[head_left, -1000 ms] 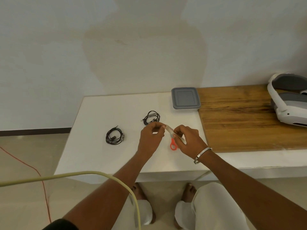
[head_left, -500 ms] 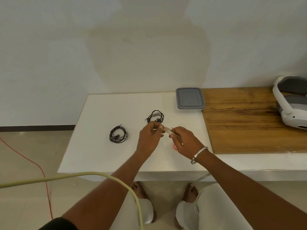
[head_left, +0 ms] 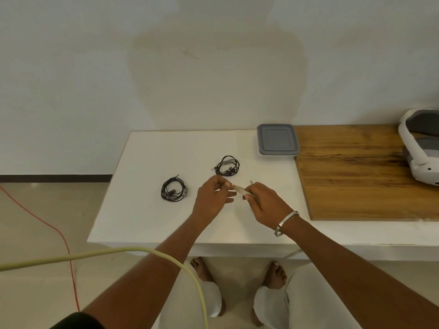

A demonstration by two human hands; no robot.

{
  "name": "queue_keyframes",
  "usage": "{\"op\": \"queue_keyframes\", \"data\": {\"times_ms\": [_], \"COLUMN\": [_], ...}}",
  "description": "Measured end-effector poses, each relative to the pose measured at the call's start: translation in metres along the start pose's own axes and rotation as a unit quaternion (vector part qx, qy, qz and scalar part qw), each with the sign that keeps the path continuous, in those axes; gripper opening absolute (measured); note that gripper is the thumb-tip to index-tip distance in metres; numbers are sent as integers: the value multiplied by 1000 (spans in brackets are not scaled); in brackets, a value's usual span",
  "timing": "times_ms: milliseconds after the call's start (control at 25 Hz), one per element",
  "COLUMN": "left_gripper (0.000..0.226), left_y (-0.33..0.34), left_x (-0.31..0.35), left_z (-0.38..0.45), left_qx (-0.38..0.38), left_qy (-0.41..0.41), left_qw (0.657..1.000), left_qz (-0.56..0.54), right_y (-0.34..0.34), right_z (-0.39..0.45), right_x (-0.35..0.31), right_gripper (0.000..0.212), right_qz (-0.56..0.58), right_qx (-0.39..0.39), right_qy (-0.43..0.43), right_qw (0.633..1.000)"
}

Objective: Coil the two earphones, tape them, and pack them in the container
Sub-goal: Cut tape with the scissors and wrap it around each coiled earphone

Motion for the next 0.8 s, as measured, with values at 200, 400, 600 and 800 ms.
{"op": "queue_keyframes", "data": {"times_ms": [200, 400, 600, 800], "left_gripper": [16, 15, 15, 28], "left_y": [-13, -10, -20, -19], "left_x": [4, 8, 11, 8], "left_z": [3, 3, 0, -1], "left_qx": [24, 18, 43, 24], "left_qy": [-13, -13, 8, 15], "left_qw": [998, 998, 998, 999], "left_qz": [-53, -66, -35, 26], "right_y": [7, 9, 14, 17], "right_z": [-9, -10, -12, -14], "right_x": [4, 7, 7, 9], "right_gripper": [11, 9, 16, 19], "right_qz": [43, 62, 54, 73], "right_qx": [-11, -7, -16, -10], "right_qy": [-23, -19, -21, -16], "right_qw": [999, 998, 998, 997]}}
Point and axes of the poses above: each hand's wrist, its own z-axis towards the middle knuckle, its own y-axis out of the palm, x = y × z, the point moved 8 cm from there along z, towards the middle knuckle, and after that the axes turned 10 degrees about -x, right-handed, at the moved point
